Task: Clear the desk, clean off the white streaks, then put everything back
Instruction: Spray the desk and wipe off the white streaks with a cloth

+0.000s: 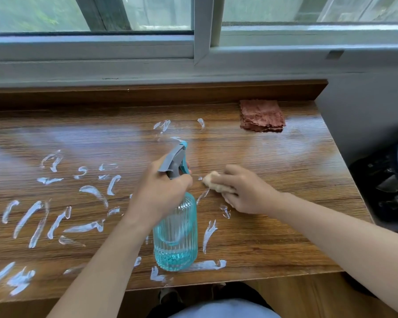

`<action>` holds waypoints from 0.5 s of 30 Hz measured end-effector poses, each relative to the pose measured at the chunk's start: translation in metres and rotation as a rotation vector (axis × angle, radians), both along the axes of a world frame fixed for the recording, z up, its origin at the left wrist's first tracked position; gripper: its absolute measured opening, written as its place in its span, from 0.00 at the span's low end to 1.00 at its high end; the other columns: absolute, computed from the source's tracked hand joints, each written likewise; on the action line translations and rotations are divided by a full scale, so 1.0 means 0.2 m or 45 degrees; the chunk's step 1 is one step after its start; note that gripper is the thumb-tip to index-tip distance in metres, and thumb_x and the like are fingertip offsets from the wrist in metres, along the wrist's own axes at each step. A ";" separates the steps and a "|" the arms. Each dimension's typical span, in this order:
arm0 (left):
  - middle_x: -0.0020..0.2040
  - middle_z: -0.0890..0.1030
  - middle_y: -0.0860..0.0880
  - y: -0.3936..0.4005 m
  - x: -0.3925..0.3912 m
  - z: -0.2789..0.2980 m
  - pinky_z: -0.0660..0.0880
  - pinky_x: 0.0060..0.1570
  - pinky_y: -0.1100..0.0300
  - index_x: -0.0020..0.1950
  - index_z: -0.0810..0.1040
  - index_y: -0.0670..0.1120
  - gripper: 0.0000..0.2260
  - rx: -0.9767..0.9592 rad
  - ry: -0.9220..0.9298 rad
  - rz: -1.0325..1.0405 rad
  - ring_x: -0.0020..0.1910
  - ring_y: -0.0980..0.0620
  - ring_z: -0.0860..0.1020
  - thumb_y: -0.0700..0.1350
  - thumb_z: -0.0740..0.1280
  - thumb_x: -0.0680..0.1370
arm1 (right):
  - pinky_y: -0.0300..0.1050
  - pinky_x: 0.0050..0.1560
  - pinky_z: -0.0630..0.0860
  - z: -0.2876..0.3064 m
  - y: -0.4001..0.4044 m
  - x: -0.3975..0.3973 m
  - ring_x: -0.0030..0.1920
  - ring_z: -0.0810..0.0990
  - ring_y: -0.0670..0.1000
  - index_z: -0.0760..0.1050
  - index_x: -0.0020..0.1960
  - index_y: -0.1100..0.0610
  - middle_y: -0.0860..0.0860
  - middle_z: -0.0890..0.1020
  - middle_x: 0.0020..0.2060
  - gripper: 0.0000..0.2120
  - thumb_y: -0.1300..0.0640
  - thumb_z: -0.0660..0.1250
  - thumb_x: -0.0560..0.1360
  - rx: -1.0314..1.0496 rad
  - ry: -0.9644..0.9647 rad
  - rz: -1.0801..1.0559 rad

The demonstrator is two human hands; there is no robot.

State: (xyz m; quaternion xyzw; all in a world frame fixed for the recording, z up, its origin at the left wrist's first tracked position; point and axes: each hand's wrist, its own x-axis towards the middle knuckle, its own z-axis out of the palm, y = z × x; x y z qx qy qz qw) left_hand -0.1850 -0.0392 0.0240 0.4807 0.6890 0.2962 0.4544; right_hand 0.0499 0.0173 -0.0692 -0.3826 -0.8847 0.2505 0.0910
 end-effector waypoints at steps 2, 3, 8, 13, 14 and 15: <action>0.24 0.67 0.57 -0.01 -0.01 0.00 0.69 0.36 0.51 0.50 0.80 0.48 0.07 -0.014 -0.004 -0.012 0.27 0.54 0.64 0.40 0.66 0.75 | 0.37 0.43 0.71 0.01 -0.01 0.07 0.46 0.73 0.48 0.78 0.68 0.51 0.48 0.74 0.48 0.21 0.60 0.72 0.76 -0.024 -0.038 0.020; 0.24 0.68 0.56 -0.02 -0.01 0.00 0.69 0.36 0.51 0.50 0.80 0.48 0.07 -0.011 -0.001 -0.016 0.27 0.54 0.64 0.39 0.66 0.75 | 0.38 0.43 0.73 0.00 0.04 0.08 0.46 0.74 0.47 0.78 0.69 0.51 0.48 0.74 0.49 0.21 0.59 0.71 0.77 0.003 -0.072 -0.022; 0.36 0.77 0.48 -0.03 -0.01 0.02 0.73 0.37 0.50 0.50 0.80 0.50 0.07 0.003 0.034 -0.040 0.35 0.50 0.72 0.41 0.67 0.75 | 0.46 0.50 0.73 -0.03 0.35 -0.01 0.53 0.77 0.57 0.80 0.65 0.57 0.53 0.75 0.52 0.15 0.59 0.66 0.79 0.117 -0.055 -0.761; 0.46 0.81 0.38 -0.02 0.01 0.03 0.80 0.38 0.40 0.49 0.80 0.51 0.13 -0.010 0.030 -0.025 0.38 0.46 0.74 0.47 0.65 0.66 | 0.50 0.52 0.77 -0.03 0.05 -0.11 0.51 0.74 0.51 0.79 0.63 0.55 0.50 0.74 0.51 0.14 0.61 0.68 0.78 -0.003 -0.010 -0.233; 0.44 0.80 0.39 -0.02 0.00 0.02 0.79 0.37 0.42 0.49 0.80 0.51 0.12 -0.002 0.033 -0.031 0.38 0.46 0.74 0.47 0.65 0.66 | 0.49 0.50 0.76 -0.02 -0.02 -0.09 0.50 0.74 0.51 0.78 0.65 0.54 0.50 0.74 0.51 0.16 0.61 0.69 0.77 -0.054 -0.005 -0.091; 0.40 0.79 0.42 -0.02 0.00 0.02 0.78 0.36 0.43 0.49 0.80 0.51 0.11 0.001 0.032 -0.037 0.37 0.46 0.73 0.46 0.65 0.67 | 0.48 0.48 0.75 -0.01 -0.05 -0.04 0.50 0.74 0.51 0.78 0.67 0.53 0.49 0.74 0.51 0.18 0.60 0.70 0.77 -0.088 -0.020 -0.021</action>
